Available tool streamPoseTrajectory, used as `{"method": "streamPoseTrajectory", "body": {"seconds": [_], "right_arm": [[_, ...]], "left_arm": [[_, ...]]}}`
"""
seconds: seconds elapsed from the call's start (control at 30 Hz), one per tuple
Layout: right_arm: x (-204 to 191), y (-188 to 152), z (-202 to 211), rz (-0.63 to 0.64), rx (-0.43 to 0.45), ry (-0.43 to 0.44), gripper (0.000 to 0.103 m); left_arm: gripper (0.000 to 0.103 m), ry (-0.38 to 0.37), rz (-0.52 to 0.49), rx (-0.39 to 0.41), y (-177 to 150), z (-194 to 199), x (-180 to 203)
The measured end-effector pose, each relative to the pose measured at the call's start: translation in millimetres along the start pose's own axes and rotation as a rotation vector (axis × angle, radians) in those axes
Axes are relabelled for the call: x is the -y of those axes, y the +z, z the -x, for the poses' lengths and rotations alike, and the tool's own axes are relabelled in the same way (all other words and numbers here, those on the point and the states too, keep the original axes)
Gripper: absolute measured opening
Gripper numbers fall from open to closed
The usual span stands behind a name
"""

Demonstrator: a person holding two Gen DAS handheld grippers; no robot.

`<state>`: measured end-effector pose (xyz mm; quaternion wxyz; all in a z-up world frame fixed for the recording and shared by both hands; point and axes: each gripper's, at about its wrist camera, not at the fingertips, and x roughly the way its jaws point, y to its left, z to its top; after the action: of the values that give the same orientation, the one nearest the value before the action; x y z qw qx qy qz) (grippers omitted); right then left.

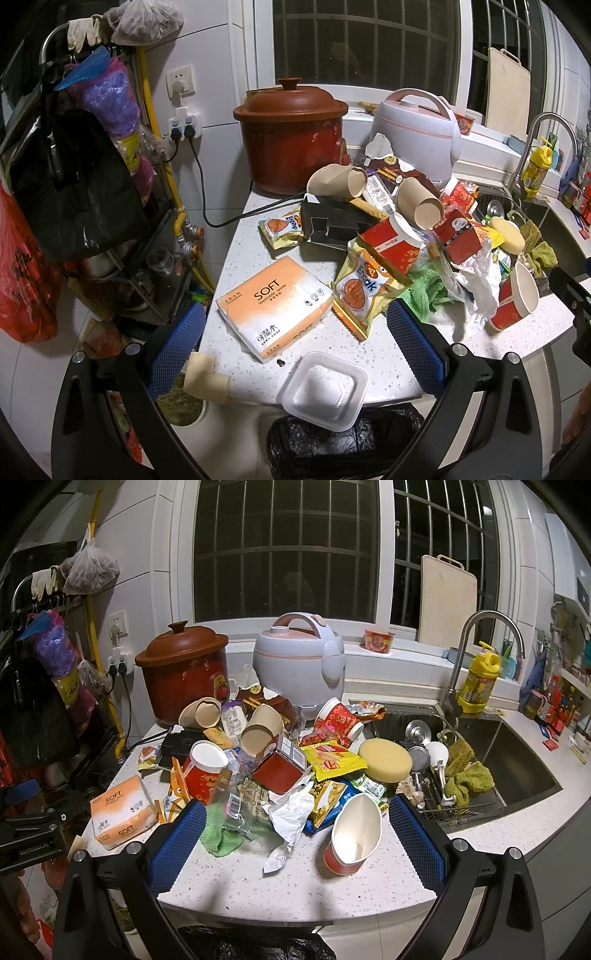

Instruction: Collect trash

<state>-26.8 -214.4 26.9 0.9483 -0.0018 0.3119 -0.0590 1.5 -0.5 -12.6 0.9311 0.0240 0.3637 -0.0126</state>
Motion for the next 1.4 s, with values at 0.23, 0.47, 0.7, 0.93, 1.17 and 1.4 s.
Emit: {"method": "streamPoseTrajectory", "body": {"seconds": [0.23,0.47,0.7,0.93,1.17,1.4], "right_arm": [[-4.0,-6.7,-0.1,0.017,-0.001,0.048,0.098],[-73.1,-38.0,-8.6,0.234,-0.05,0.371,0.098],[-148.5,-74.9,-37.3,0.485,-0.109,0.543,0.098],[-180.1,-95.4,-82.3,0.667,-0.173,0.608,0.098],[-198.8,-104.8,-110.5,0.84,-0.25,0.691,0.076],[-180.9,-96.8,-89.0,0.804,-0.216,0.696,0.068]], "left_arm": [[0.096,0.025,0.023,0.019,-15.5,0.9,-21.2],[0.096,0.171,0.154,-0.029,-31.0,-2.7,-92.0],[0.096,0.264,0.261,-0.089,-54.7,5.4,-141.9],[0.096,0.331,0.313,-0.135,-77.3,15.0,-162.1],[0.096,0.374,0.346,-0.162,-90.0,19.0,-168.8],[0.096,0.278,0.253,-0.149,-77.8,-2.7,-144.3]]}}
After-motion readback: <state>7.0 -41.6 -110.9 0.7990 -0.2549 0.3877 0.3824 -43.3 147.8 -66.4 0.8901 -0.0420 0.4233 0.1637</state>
